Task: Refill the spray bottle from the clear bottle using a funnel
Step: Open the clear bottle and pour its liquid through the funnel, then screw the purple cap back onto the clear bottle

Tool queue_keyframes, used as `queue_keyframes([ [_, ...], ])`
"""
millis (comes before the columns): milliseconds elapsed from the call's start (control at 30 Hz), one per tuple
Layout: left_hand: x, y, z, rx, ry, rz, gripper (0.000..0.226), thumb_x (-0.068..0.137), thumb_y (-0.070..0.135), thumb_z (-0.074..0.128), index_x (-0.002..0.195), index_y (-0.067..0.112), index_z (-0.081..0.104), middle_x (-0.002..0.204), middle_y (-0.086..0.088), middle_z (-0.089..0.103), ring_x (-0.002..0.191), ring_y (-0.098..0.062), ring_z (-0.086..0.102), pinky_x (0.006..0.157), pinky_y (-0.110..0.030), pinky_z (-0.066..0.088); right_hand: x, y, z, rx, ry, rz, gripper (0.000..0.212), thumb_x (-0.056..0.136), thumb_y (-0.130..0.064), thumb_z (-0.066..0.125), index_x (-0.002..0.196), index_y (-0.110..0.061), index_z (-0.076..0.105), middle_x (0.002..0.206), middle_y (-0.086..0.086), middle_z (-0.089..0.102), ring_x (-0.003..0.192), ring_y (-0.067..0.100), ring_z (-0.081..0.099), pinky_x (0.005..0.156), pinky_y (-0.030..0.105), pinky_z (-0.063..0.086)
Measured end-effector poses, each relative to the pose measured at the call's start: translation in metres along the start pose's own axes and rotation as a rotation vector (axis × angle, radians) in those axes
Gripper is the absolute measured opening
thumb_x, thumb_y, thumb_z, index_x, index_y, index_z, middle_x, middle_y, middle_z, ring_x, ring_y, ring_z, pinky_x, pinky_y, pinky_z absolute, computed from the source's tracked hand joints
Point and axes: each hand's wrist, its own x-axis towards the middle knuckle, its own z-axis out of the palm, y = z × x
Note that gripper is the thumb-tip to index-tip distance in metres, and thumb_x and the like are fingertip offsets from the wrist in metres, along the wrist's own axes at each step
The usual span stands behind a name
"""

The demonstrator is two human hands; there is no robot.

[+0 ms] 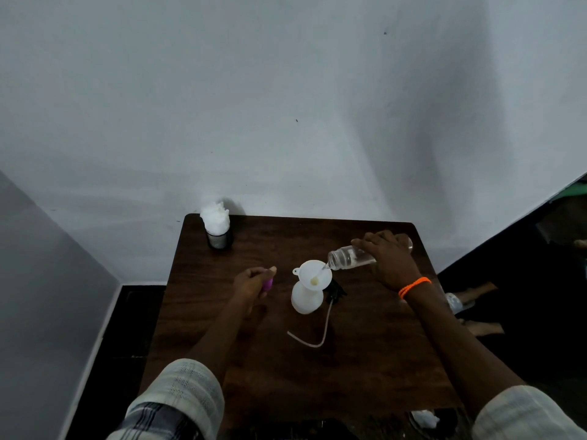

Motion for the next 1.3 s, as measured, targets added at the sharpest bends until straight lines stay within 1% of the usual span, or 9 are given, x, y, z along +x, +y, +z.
queue_keyframes([
  [167, 0.001, 0.001, -0.001, -0.002, -0.010, 0.012, 0.042, 0.071, 0.039, 0.088, 0.103, 0.017, 0.072, 0.102, -0.015, 0.072, 0.076, -0.020, 0.065, 0.058, -0.030, 0.052, 0.000, 0.000, 0.003, -0.004, -0.017, 0.003, 0.071, 0.062, -0.009, 0.075, 0.128, -0.030, 0.064, 0.120, -0.003, 0.065, 0.106, 0.030, 0.056, 0.082, 0.045, 0.035],
  [400, 0.006, 0.008, -0.001, 0.008, 0.073, 0.004, 0.049, 0.085, 0.058, 0.068, 0.100, 0.011, 0.069, 0.083, -0.014, 0.070, 0.060, -0.019, 0.057, 0.049, -0.026, 0.045, 0.001, -0.001, 0.008, -0.012, -0.012, 0.005, 0.066, 0.062, -0.013, 0.066, 0.126, -0.029, 0.065, 0.116, -0.003, 0.066, 0.104, 0.030, 0.058, 0.081, 0.045, 0.037],
  [533, 0.007, 0.013, 0.001, -0.001, 0.070, 0.035, 0.042, 0.085, 0.053, 0.071, 0.106, 0.017, 0.066, 0.099, -0.014, 0.070, 0.075, -0.024, 0.064, 0.056, -0.031, 0.054, 0.002, -0.001, 0.015, -0.015, -0.030, 0.019, 0.066, 0.062, -0.016, 0.067, 0.126, -0.031, 0.065, 0.115, -0.005, 0.066, 0.103, 0.029, 0.058, 0.080, 0.043, 0.036],
  [667, 0.005, 0.021, 0.008, 0.011, 0.053, 0.147, 0.045, 0.085, 0.028, 0.079, 0.123, 0.013, 0.061, 0.116, -0.013, 0.067, 0.098, -0.026, 0.067, 0.064, -0.032, 0.058, 0.004, -0.006, 0.022, 0.004, -0.040, 0.048, 0.068, 0.065, -0.013, 0.071, 0.130, -0.031, 0.064, 0.117, -0.005, 0.066, 0.103, 0.029, 0.058, 0.082, 0.043, 0.039],
  [767, 0.001, 0.029, 0.014, 0.005, 0.011, 0.247, 0.051, 0.083, 0.010, 0.080, 0.128, 0.006, 0.056, 0.118, -0.013, 0.068, 0.101, -0.024, 0.067, 0.077, -0.030, 0.058, 0.004, -0.011, 0.024, 0.031, -0.048, 0.067, 0.069, 0.069, -0.013, 0.071, 0.135, -0.031, 0.060, 0.123, -0.004, 0.065, 0.109, 0.029, 0.059, 0.085, 0.041, 0.040],
  [867, 0.000, 0.039, 0.019, 0.050, -0.030, 0.328, 0.046, 0.077, 0.016, 0.086, 0.118, 0.008, 0.065, 0.110, -0.008, 0.073, 0.099, -0.021, 0.071, 0.085, -0.034, 0.060, 0.007, -0.014, 0.024, 0.105, -0.044, 0.085, 0.067, 0.074, -0.023, 0.069, 0.139, -0.030, 0.055, 0.131, -0.003, 0.062, 0.114, 0.030, 0.058, 0.088, 0.041, 0.040],
  [967, -0.009, 0.056, 0.029, 0.061, -0.076, 0.411, 0.035, 0.076, 0.015, 0.086, 0.107, 0.013, 0.070, 0.103, -0.006, 0.075, 0.090, -0.015, 0.072, 0.076, -0.024, 0.059, 0.012, -0.015, 0.023, 0.185, 0.017, 0.103, 0.065, 0.077, -0.029, 0.071, 0.140, -0.029, 0.054, 0.133, -0.003, 0.062, 0.113, 0.029, 0.059, 0.088, 0.042, 0.041],
  [1133, -0.029, 0.091, 0.052, 0.044, -0.230, 0.554, 0.044, 0.079, 0.015, 0.084, 0.120, 0.014, 0.068, 0.110, -0.002, 0.075, 0.102, -0.015, 0.071, 0.083, -0.025, 0.057, 0.028, -0.018, 0.009, 0.328, 0.106, 0.128, 0.067, 0.075, -0.035, 0.070, 0.140, -0.031, 0.053, 0.133, -0.002, 0.064, 0.113, 0.029, 0.062, 0.091, 0.047, 0.050],
  [1300, -0.045, 0.125, 0.073, 0.105, -0.324, 0.722, 0.051, 0.080, 0.010, 0.082, 0.128, 0.016, 0.065, 0.120, -0.002, 0.072, 0.114, -0.015, 0.067, 0.095, -0.027, 0.055, 0.048, -0.032, -0.012, 0.514, 0.203, 0.065, 0.060, 0.072, -0.039, 0.067, 0.129, -0.025, 0.059, 0.113, 0.002, 0.074, 0.098, 0.029, 0.071, 0.078, 0.042, 0.057],
])
